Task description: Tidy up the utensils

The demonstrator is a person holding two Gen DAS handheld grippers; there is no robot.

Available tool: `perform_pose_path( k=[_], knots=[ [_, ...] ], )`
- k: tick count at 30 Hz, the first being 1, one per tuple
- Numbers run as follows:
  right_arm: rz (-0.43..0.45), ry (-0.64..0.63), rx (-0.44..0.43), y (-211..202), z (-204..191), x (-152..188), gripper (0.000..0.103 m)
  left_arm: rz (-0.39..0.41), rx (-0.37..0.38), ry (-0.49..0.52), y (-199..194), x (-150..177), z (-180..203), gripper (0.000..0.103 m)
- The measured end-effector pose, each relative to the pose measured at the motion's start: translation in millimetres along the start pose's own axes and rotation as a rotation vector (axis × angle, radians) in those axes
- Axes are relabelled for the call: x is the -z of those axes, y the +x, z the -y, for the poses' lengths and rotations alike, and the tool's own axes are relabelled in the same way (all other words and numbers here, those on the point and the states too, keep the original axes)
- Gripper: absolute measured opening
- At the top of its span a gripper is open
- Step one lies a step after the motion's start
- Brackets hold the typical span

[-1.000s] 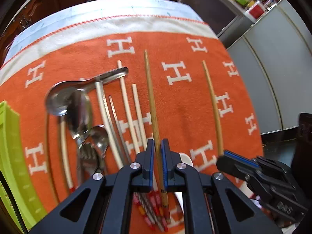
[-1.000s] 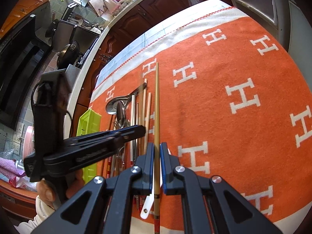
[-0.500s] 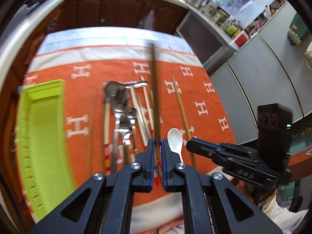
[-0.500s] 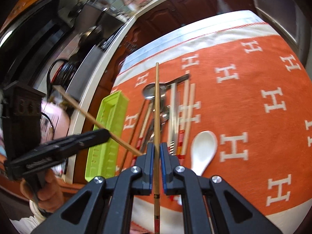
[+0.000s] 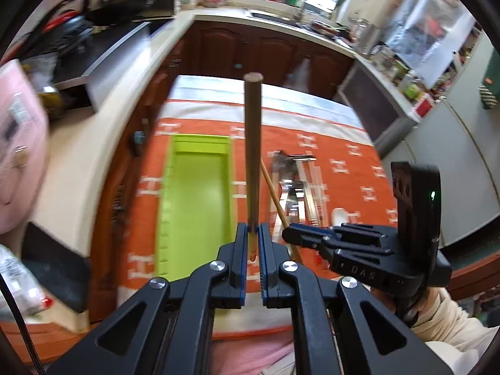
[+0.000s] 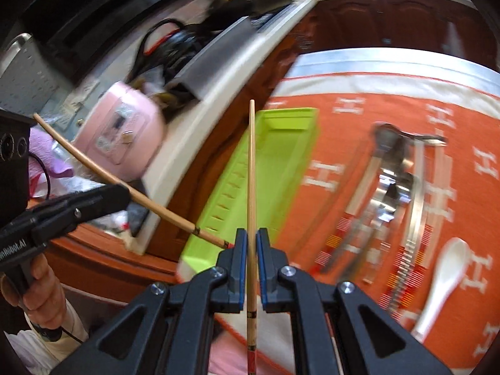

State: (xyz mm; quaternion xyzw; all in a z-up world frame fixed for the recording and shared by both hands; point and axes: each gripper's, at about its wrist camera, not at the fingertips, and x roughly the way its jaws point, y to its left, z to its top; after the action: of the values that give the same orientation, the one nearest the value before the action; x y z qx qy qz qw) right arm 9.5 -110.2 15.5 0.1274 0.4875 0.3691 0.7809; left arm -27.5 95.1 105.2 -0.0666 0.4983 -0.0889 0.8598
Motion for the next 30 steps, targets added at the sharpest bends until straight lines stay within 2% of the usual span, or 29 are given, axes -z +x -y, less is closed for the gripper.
perform_pose_path(
  k=[4,6,10,15,17,20,24,26,30],
  knots=[
    [-0.018,0.04,-0.079,30,-9,-14,0.006,-0.018,-0.093,0.001,8,3,-17,0.004],
    [-0.026,0.081,-0.101,47,-10,-22,0.006,-0.038,-0.11,0.007,21,3,-23,0.004],
    [-0.024,0.161,-0.092,77,-2,-39,0.006,-0.109,-0.118,-0.011,66,-2,-36,0.004],
    [-0.031,0.256,-0.018,110,23,-52,0.006,-0.164,-0.139,-0.032,111,-13,-47,0.004],
    [-0.045,0.272,0.013,120,32,-54,0.006,-0.183,-0.124,-0.064,127,-14,-54,0.004],
    [-0.062,0.28,0.042,131,39,-56,0.006,-0.187,-0.123,-0.101,144,-13,-60,0.004],
    [-0.093,0.287,0.035,139,42,-54,0.007,-0.171,-0.1,-0.191,164,-14,-74,0.004],
    [-0.107,0.28,0.032,139,40,-52,0.007,-0.153,-0.113,-0.208,168,-14,-77,0.006],
    [-0.106,0.259,0.043,134,36,-50,0.007,-0.108,-0.131,-0.22,168,-14,-77,0.025]
  ],
)
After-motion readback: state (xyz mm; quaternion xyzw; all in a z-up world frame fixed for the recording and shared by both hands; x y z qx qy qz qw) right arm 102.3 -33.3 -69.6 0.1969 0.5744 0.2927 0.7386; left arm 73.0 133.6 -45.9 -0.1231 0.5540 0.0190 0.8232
